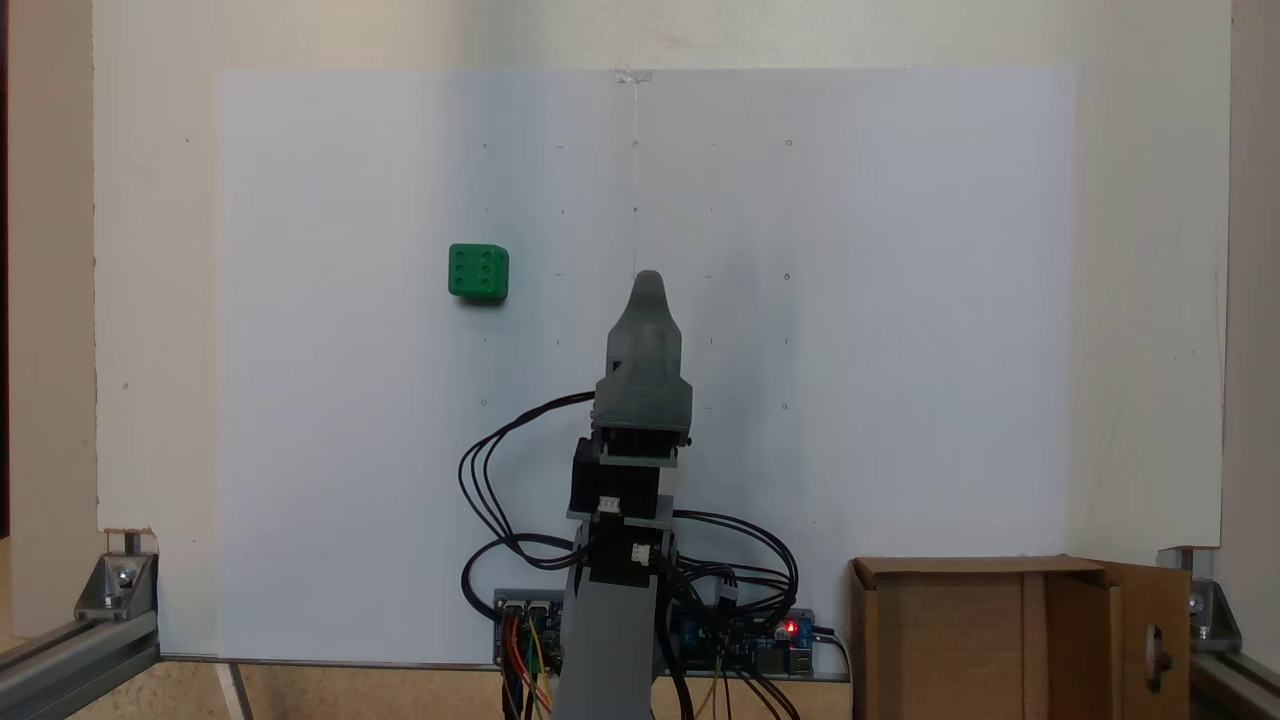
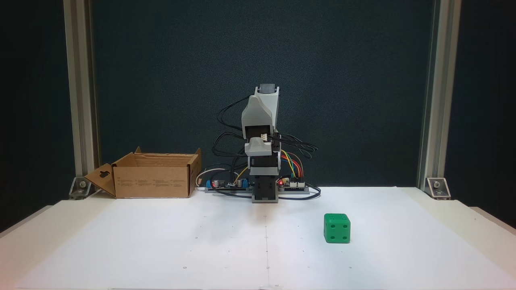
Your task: Grasp a green dice and put it in the bin.
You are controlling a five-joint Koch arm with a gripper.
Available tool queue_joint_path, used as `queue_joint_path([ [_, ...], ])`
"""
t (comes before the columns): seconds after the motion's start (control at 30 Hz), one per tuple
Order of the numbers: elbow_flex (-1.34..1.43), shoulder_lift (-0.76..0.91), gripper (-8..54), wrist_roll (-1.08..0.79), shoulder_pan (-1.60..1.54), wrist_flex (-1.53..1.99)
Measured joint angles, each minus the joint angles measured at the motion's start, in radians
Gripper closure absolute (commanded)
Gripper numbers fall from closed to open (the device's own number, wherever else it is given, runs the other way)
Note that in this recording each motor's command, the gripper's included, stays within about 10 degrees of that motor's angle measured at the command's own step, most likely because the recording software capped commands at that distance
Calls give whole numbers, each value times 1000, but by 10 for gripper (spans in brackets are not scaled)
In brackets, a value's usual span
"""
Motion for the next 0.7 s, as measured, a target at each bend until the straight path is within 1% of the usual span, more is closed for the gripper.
queue_joint_path([
  [0.17, 0, 0, 10, 0, 2, 43],
  [0.2, 0, 0, 13, 0, 5, 43],
  [0.27, 0, 0, 42, 0, 5, 43],
  [0.33, 0, 0, 42, -8, 21, 66],
  [0.53, -25, 0, 42, -21, 67, 393],
  [0.7, -100, 0, 42, -21, 71, 617],
])
